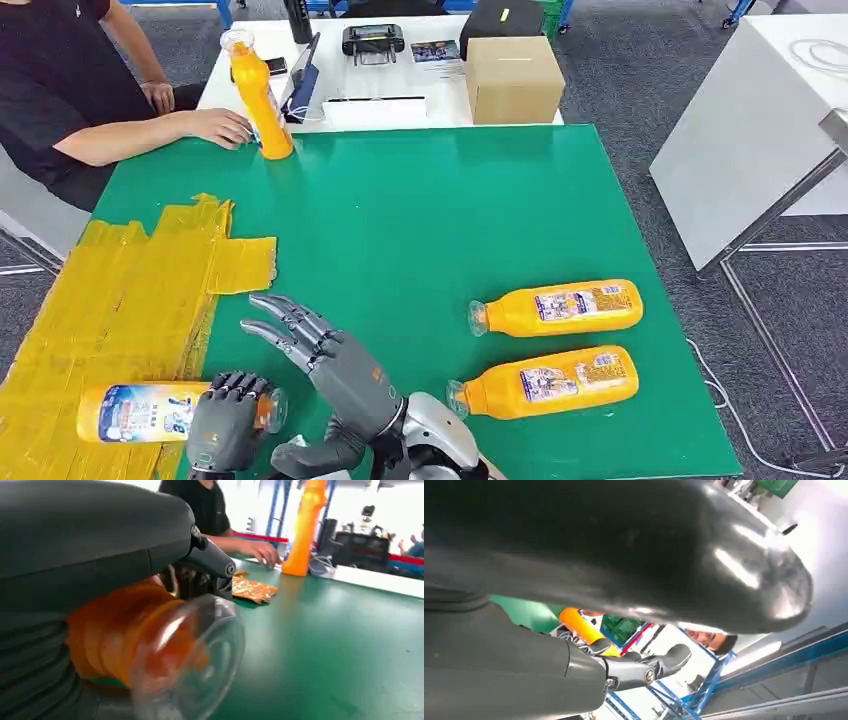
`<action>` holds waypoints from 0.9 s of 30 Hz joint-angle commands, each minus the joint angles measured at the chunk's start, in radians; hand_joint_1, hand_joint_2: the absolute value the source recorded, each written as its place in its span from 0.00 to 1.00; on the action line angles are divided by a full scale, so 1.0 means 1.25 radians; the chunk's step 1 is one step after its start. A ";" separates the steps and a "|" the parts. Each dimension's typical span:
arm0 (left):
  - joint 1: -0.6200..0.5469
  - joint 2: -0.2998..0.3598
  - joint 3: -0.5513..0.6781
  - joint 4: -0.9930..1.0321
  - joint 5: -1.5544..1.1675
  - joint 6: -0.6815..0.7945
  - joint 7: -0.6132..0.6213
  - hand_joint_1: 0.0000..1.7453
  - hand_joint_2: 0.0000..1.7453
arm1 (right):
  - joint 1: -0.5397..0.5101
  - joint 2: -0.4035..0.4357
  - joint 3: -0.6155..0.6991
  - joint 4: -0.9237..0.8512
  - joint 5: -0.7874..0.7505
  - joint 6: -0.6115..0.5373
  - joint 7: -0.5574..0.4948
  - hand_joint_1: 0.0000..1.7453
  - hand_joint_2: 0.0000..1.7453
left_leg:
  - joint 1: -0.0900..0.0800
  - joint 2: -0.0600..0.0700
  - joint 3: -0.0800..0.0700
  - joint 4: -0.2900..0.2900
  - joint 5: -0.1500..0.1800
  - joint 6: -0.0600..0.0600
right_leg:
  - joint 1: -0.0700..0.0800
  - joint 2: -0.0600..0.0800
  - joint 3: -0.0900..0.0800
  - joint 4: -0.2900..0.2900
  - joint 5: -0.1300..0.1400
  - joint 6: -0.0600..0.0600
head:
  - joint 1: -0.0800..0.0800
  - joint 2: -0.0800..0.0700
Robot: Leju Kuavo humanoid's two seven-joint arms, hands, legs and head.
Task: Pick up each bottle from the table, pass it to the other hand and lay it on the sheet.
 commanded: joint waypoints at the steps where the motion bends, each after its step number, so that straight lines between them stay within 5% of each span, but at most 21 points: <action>1: -0.017 0.047 -0.019 0.120 -0.008 -0.044 0.026 0.00 0.00 | -0.032 -0.014 0.015 0.043 0.003 0.010 0.005 0.00 0.00 | 0.000 0.002 0.003 -0.001 0.000 0.000 | 0.000 0.002 0.003 -0.001 0.001 0.000 | 0.001 0.000; 19: 0.021 0.046 0.041 0.048 0.129 -0.184 -0.064 0.00 0.00 | -0.035 -0.006 0.011 0.061 0.006 0.023 0.003 0.00 0.00 | -0.001 -0.002 0.010 -0.002 0.001 0.000 | -0.001 -0.001 0.009 -0.001 0.001 -0.001 | 0.000 0.000; 27: 0.047 0.061 0.076 -0.007 0.284 -0.395 -0.137 0.00 0.00 | -0.040 0.000 0.006 0.077 0.004 0.031 -0.002 0.00 0.00 | 0.000 0.001 0.010 -0.002 0.002 0.000 | 0.000 0.002 0.009 -0.001 0.002 -0.001 | 0.000 0.000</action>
